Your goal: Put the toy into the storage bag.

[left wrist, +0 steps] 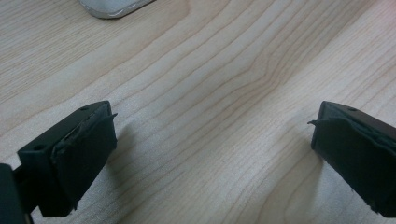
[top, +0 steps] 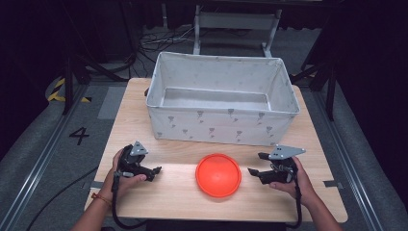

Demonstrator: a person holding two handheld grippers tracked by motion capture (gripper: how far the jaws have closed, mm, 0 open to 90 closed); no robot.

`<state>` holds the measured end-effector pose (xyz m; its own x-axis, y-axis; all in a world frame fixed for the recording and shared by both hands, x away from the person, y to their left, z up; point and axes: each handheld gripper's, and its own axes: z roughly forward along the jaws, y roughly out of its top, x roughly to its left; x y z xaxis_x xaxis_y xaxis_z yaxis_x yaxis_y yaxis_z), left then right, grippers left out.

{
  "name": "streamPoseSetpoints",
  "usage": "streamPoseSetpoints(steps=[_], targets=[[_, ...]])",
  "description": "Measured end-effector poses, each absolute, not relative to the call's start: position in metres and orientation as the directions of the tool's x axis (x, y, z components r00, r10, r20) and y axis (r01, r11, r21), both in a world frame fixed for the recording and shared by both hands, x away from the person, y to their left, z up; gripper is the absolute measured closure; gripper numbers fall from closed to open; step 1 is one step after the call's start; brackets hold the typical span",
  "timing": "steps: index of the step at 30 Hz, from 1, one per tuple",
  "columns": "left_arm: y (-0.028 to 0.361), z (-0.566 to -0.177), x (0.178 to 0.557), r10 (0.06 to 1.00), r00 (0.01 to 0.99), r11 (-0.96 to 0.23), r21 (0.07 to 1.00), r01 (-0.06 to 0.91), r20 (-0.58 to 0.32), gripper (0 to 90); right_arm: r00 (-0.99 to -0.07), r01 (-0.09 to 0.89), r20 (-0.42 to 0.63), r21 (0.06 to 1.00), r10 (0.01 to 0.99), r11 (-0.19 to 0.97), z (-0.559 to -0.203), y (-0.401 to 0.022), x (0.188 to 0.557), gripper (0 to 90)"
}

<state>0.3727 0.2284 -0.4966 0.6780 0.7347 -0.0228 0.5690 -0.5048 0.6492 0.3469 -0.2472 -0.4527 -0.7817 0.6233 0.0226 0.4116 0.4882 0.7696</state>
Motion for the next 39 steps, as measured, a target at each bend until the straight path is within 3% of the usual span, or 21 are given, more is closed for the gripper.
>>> streamPoseSetpoints(steps=[13, 23, 33, 37, 39], targets=[[0.228, -0.497, 0.373, 0.736, 0.677, -0.504, 0.651, 0.568, -0.022, 0.5, -0.827, 0.406, 0.048, 0.741, 0.560, 0.536, -0.469, -0.200, 0.362, 26.2], [0.228, -0.497, 0.373, 0.734, 0.679, -0.505, 0.649, 0.569, -0.024, 0.4, -0.802, 0.476, 0.101, 0.703, 0.589, 0.528, -0.494, -0.190, 0.381, 20.1], [0.228, -0.497, 0.373, 0.735, 0.678, -0.504, 0.651, 0.568, -0.023, 0.5, -0.849, 0.422, 0.098, 0.716, 0.519, 0.555, -0.496, -0.175, 0.368, 16.5], [0.228, -0.497, 0.373, 0.735, 0.678, -0.504, 0.650, 0.568, -0.023, 0.5, -0.852, 0.409, 0.079, 0.717, 0.517, 0.564, -0.496, -0.172, 0.366, 18.5], [0.229, -0.497, 0.373, 0.734, 0.678, -0.505, 0.649, 0.569, -0.023, 0.4, -0.842, 0.418, 0.081, 0.724, 0.533, 0.550, -0.496, -0.173, 0.366, 27.1]])
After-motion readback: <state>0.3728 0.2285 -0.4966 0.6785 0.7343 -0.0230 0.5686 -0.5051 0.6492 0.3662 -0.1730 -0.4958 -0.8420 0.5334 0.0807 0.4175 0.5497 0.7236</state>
